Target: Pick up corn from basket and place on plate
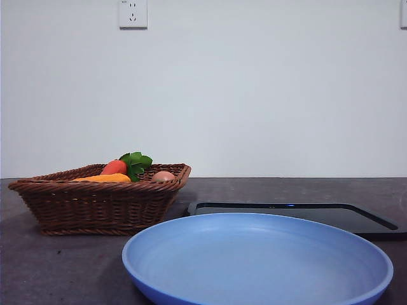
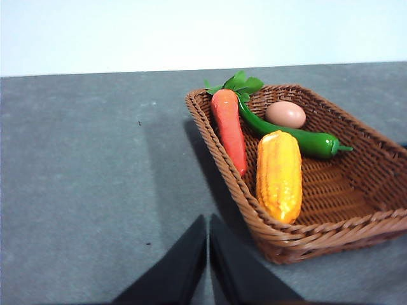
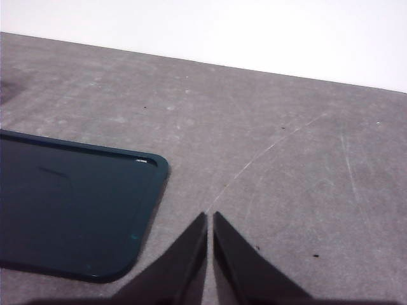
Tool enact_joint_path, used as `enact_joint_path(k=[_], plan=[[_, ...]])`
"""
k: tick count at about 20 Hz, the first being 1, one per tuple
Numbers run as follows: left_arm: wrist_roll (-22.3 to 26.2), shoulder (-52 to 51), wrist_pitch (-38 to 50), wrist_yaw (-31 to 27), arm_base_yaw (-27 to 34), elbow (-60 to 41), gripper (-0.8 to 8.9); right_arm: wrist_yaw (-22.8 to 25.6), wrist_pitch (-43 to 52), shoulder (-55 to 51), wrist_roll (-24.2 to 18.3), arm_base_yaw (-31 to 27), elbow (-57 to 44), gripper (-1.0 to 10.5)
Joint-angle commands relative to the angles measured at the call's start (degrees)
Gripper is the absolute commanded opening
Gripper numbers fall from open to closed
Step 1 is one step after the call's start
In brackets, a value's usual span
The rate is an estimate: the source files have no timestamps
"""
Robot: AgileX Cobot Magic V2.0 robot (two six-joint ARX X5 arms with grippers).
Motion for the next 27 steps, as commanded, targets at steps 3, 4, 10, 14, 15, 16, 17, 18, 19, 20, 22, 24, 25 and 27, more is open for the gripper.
enact_joint_path(k=[3,4,10,14,15,16,17,18,19,20,22,24,25,27], plan=[[-12.3,-0.1,1.4,-0.1,0.1,-1.6,0.08,-0.9,2.5,0.0,6.3,0.1,-0.3,0.0],[-14.5,-0.1,1.8,-0.1,0.1,-1.6,0.08,-1.6,3.1,0.0,9.2,0.1,-0.3,0.0],[-23.1,-0.1,1.7,0.0,0.1,-1.5,0.08,-4.5,2.9,0.0,21.9,0.1,-0.3,0.0],[-27.8,-0.1,1.7,0.4,0.1,-1.3,0.07,-6.5,2.7,0.0,26.6,0.1,-0.1,0.0],[-29.1,-0.1,1.6,0.9,0.1,-1.0,0.07,-7.7,2.7,0.0,27.8,0.1,0.0,0.0],[-30.8,-0.1,1.4,1.9,0.2,-0.5,0.07,-8.5,2.6,0.0,29.2,0.1,0.3,0.0],[-32.0,0.0,1.2,2.7,0.2,-0.1,0.07,-9.0,2.6,0.0,30.8,0.1,0.6,0.0],[-33.0,0.0,1.2,3.9,0.2,0.5,0.07,-9.3,2.6,0.0,32.4,0.2,0.9,0.0],[-33.5,0.1,1.2,4.8,0.2,1.0,0.07,-9.9,2.6,0.0,33.9,0.2,1.2,0.0],[-33.9,0.2,1.1,5.4,0.1,1.5,0.07,-10.6,2.4,0.0,34.6,0.2,1.7,0.0],[-34.8,0.5,0.9,6.7,0.2,2.8,0.08,-11.3,1.1,0.0,35.4,0.2,3.1,0.0],[-34.9,1.0,-1.2,7.1,0.1,4.7,0.07,-12.3,-0.9,0.0,35.3,0.2,4.9,0.0],[-34.9,1.5,-2.6,7.3,0.2,5.9,0.08,-12.7,-2.0,0.2,35.2,0.2,5.9,0.0],[-34.7,2.5,-5.1,8.3,0.1,8.2,0.07,-13.5,-4.2,0.8,34.8,0.2,8.0,0.0]])
